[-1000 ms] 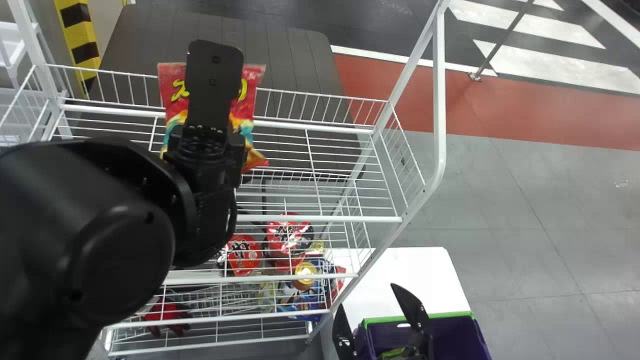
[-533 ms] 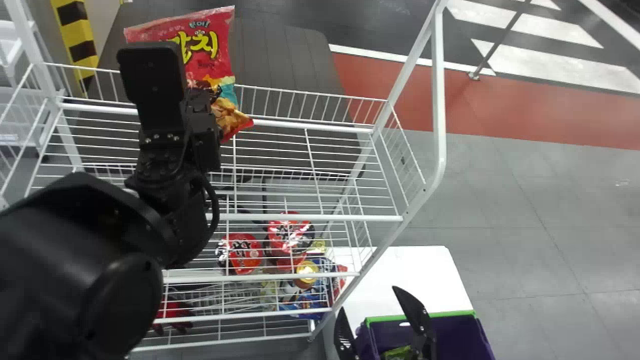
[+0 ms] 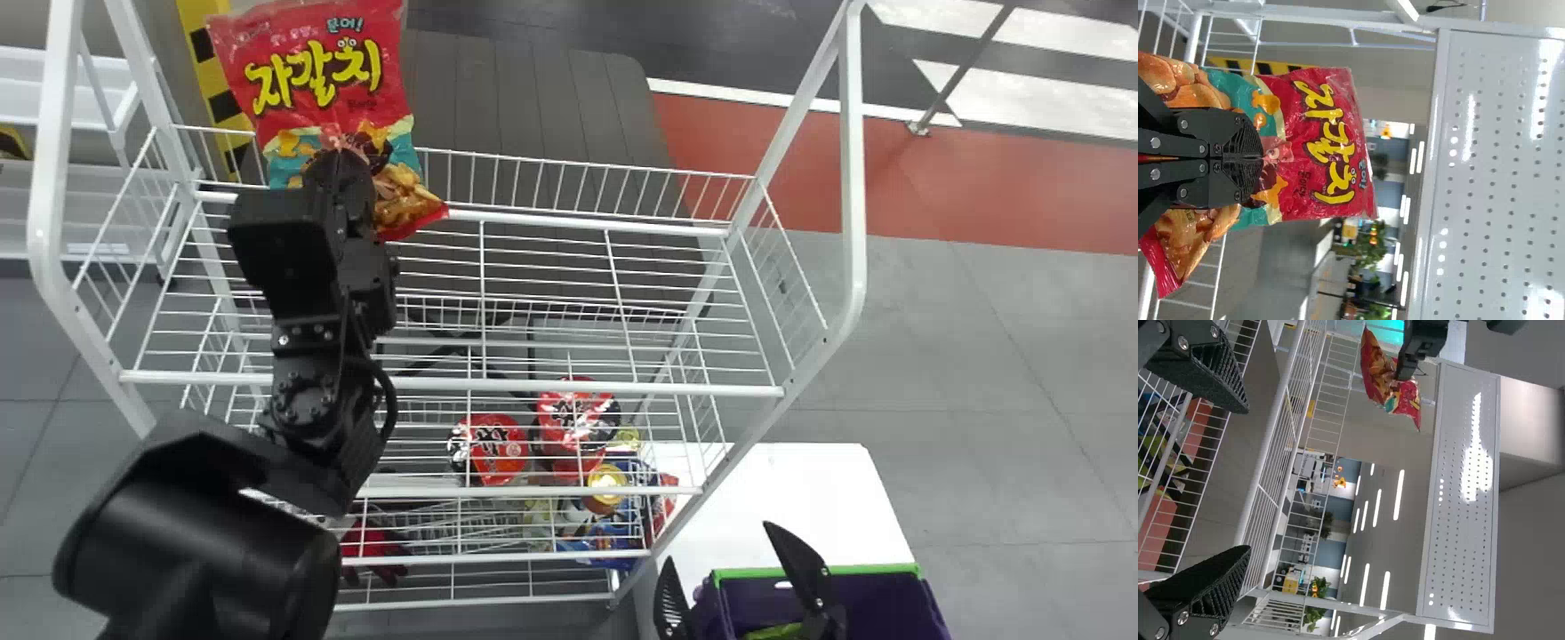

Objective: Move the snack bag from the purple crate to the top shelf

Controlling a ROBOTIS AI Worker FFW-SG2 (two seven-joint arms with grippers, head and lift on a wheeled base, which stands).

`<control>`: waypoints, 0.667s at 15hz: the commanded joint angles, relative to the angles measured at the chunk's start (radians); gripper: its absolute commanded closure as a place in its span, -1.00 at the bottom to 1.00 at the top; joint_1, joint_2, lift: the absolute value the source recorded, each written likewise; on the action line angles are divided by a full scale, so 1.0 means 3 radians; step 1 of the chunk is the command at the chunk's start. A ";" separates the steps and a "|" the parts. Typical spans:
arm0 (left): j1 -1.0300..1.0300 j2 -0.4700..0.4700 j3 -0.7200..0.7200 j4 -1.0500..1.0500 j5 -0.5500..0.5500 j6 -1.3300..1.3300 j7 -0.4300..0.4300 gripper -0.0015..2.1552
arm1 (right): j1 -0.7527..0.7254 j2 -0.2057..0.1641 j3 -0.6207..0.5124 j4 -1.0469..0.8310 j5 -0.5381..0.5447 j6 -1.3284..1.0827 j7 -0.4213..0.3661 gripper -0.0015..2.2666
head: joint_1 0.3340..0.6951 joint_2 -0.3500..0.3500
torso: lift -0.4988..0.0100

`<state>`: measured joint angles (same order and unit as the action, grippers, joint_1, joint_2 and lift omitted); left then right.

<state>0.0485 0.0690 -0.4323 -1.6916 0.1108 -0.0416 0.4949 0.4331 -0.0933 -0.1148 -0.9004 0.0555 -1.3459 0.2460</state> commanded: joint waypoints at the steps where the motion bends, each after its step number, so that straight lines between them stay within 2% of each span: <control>1: 0.0027 0.0056 0.0045 0.0234 -0.0052 -0.0538 -0.0085 0.39 | 0.0008 0.0004 -0.0001 0.0000 0.0020 -0.0015 -0.0002 -0.93 | 1.00 -0.55 | 0.96; 2: 0.0048 0.0097 0.0025 0.0316 -0.0103 -0.0876 -0.0100 0.39 | 0.0013 0.0009 -0.0001 0.0000 0.0035 -0.0036 -0.0012 -0.93 | 1.00 -0.54 | 0.96; 6: 0.0043 0.0108 0.0055 0.0623 -0.0221 -0.1295 -0.0243 0.39 | 0.0039 0.0009 -0.0001 -0.0005 0.0040 -0.0097 -0.0043 -0.93 | 1.00 -0.48 | 0.96; 10: 0.0002 0.0102 0.0050 0.0975 -0.0287 -0.1592 -0.0243 0.39 | 0.0049 0.0019 -0.0001 0.0000 0.0060 -0.0107 -0.0043 -0.93 | 1.00 -0.49 | 0.96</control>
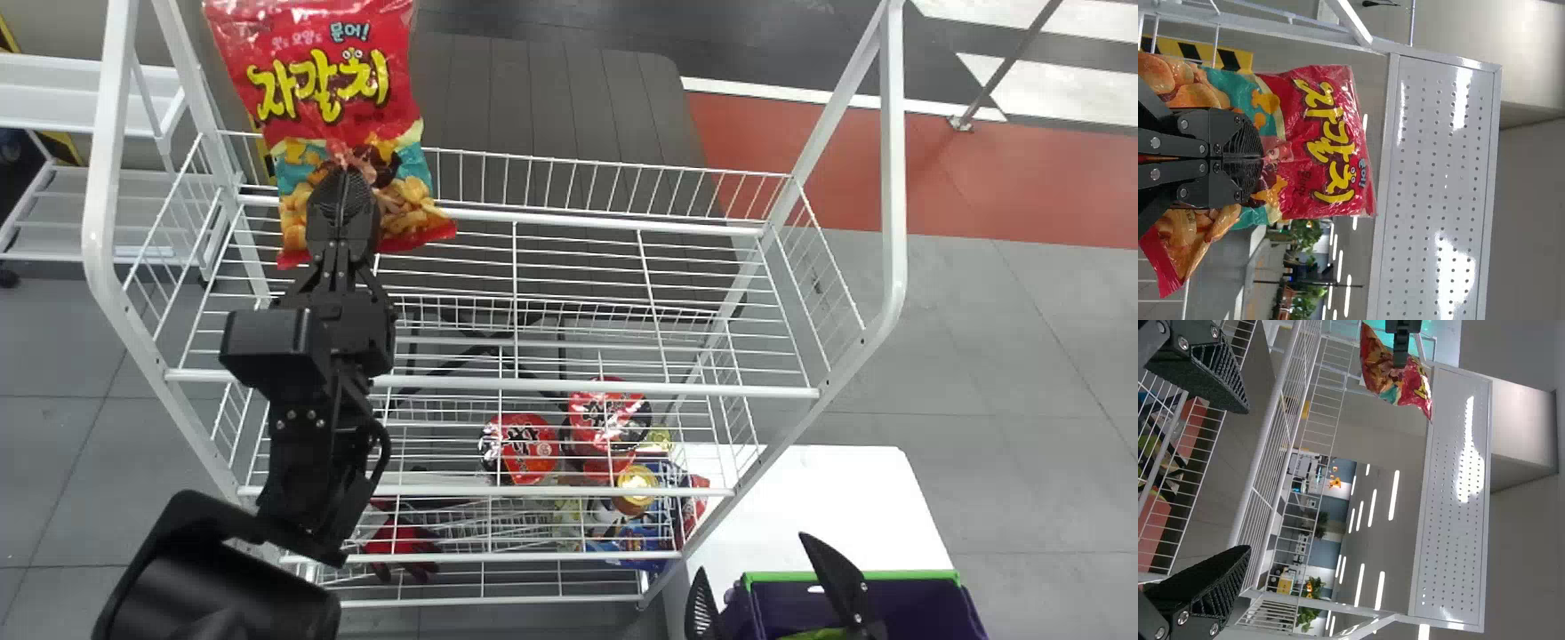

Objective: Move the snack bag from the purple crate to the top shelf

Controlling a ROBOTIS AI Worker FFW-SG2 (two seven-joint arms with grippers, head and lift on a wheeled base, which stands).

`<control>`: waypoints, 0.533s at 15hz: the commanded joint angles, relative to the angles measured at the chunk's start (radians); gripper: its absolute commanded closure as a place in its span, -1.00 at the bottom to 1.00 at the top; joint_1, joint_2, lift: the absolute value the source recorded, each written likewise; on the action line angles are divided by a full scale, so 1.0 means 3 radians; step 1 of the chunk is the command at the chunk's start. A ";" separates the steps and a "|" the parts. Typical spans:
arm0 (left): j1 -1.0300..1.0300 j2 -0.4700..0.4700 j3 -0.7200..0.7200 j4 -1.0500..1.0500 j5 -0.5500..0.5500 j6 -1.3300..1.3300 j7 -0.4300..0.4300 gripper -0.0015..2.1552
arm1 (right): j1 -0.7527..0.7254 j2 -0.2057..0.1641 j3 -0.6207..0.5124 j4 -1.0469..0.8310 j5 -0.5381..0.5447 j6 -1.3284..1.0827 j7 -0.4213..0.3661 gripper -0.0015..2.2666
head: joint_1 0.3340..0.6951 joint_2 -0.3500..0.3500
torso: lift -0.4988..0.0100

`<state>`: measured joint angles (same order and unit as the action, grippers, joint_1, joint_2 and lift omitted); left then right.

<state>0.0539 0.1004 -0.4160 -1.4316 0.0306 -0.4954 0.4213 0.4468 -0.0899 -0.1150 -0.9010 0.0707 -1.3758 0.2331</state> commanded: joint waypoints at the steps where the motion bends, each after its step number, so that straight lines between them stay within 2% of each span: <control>1: -0.0052 -0.0013 -0.0004 0.0216 -0.0025 -0.0151 0.0002 0.39 | 0.0009 0.0013 0.0000 0.0002 0.0020 -0.0028 0.0000 -0.93 | 1.00 -0.48 | 0.96; 8: -0.0287 -0.0069 -0.0060 0.0804 -0.0041 -0.0447 0.0058 0.39 | 0.0065 0.0013 0.0005 -0.0003 0.0030 -0.0182 -0.0005 -0.93 | 1.00 -0.45 | 0.96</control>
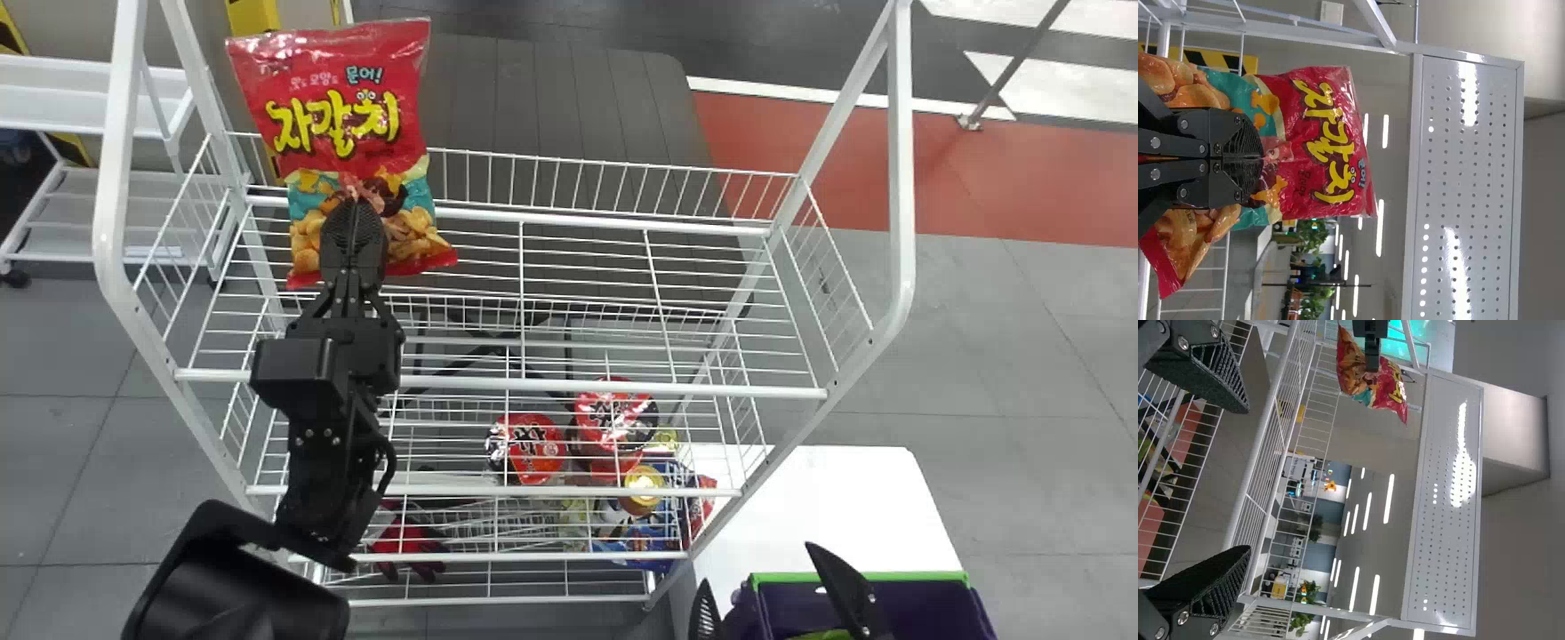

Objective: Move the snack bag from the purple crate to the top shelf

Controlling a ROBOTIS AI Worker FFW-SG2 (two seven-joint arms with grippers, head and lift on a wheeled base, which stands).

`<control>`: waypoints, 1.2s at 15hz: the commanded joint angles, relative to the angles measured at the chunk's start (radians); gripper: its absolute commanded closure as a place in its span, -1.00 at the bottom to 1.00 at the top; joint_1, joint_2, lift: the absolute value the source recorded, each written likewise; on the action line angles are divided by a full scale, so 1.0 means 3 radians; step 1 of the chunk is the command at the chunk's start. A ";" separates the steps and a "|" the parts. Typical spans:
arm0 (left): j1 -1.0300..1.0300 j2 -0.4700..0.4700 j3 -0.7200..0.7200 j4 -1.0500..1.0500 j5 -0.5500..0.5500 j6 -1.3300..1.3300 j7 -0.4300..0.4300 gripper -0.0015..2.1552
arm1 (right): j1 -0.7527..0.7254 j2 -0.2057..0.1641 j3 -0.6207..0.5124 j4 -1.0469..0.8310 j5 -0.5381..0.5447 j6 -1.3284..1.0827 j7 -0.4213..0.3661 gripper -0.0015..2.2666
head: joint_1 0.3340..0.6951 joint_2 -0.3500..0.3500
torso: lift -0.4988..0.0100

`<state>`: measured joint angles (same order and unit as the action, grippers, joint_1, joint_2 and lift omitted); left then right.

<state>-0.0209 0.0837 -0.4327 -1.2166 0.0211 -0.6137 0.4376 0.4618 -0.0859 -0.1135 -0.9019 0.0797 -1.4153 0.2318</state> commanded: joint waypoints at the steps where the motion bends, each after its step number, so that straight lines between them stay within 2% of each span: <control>1: -0.0063 -0.0018 -0.0010 0.0144 -0.0014 -0.0094 0.0004 0.39 | 0.0015 0.0000 0.0000 0.0000 0.0000 -0.0060 -0.0001 -0.93 | 1.00 -0.45 | 0.96; 12: -0.0636 -0.0115 -0.0051 0.1182 -0.0034 -0.0503 0.0014 0.39 | 0.0102 0.0000 0.0000 -0.0031 0.0026 -0.0265 -0.0042 -0.93 | 1.00 -0.44 | 0.96; 18: -0.0825 -0.0105 -0.0005 0.1560 -0.0029 -0.0718 0.0034 0.39 | 0.0102 0.0015 0.0036 -0.0036 0.0072 -0.0265 -0.0042 -0.93 | 1.00 -0.34 | 0.96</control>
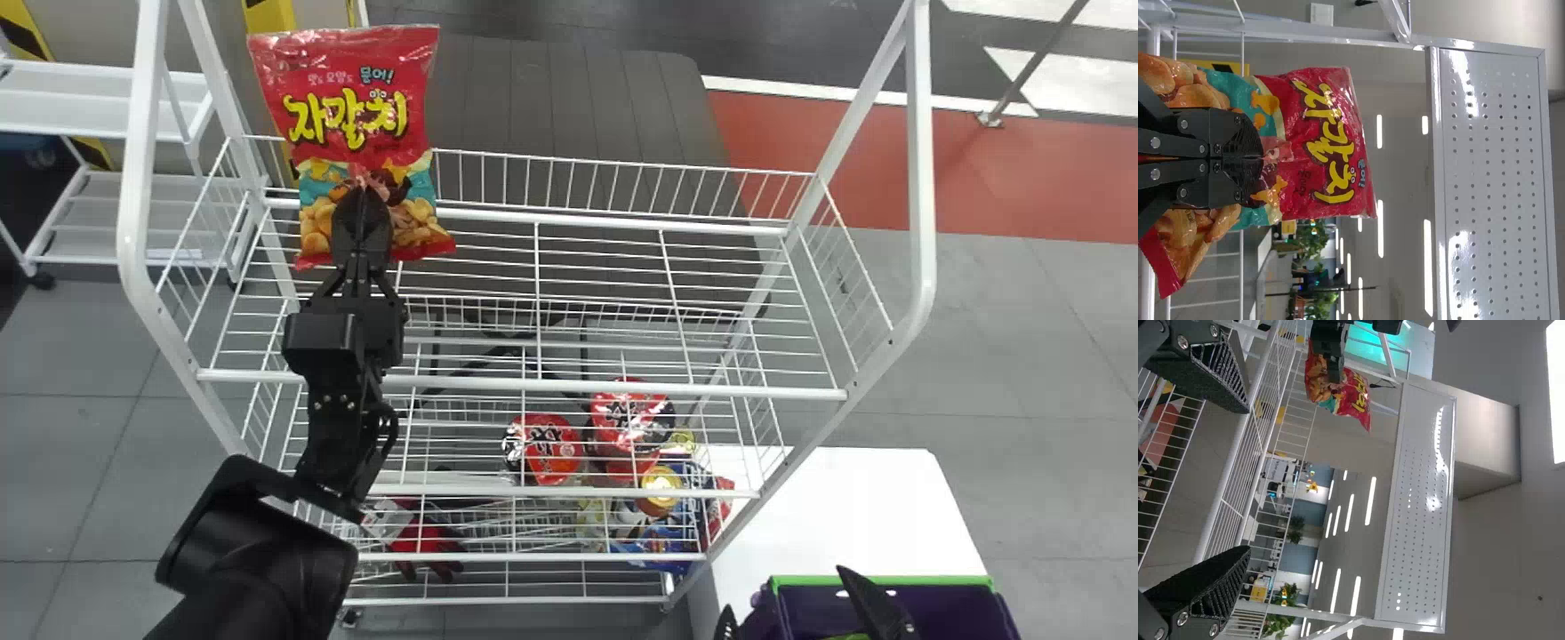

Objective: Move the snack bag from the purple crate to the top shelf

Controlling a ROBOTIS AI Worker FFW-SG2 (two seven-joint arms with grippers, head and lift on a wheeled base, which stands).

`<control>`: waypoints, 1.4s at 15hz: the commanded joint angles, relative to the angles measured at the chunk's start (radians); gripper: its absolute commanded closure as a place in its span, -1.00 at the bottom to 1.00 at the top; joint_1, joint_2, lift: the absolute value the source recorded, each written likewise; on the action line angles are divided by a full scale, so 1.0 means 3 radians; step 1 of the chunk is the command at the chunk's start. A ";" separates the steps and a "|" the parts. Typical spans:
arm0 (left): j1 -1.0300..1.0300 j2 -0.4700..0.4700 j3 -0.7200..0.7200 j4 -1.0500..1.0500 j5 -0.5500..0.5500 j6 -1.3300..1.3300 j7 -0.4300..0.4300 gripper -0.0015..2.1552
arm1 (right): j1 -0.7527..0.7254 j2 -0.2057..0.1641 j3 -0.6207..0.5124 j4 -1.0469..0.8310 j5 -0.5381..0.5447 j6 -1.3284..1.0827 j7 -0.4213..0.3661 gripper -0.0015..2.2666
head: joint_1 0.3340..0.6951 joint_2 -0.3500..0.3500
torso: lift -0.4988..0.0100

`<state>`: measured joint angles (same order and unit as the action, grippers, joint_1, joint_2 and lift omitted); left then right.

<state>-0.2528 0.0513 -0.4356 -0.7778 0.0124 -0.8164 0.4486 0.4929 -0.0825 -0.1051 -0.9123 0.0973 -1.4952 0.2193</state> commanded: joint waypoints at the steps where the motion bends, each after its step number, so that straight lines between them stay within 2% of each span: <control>1: -0.0057 0.0013 0.0005 0.0113 0.0000 -0.0052 -0.0002 0.39 | -0.0002 0.0004 0.0023 -0.0001 0.0013 0.0002 0.0000 -0.93 | 1.00 -0.32 | 0.96; 21: -0.0420 0.0003 0.0076 0.0680 -0.0057 0.0193 -0.0084 0.39 | -0.0012 0.0004 0.0095 0.0004 0.0049 -0.0039 -0.0051 -0.93 | 1.00 -0.15 | 0.96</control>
<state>-0.3762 0.0522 -0.4149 -0.5799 -0.0049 -0.7587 0.4248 0.4893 -0.0813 -0.0770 -0.9119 0.1120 -1.5057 0.2040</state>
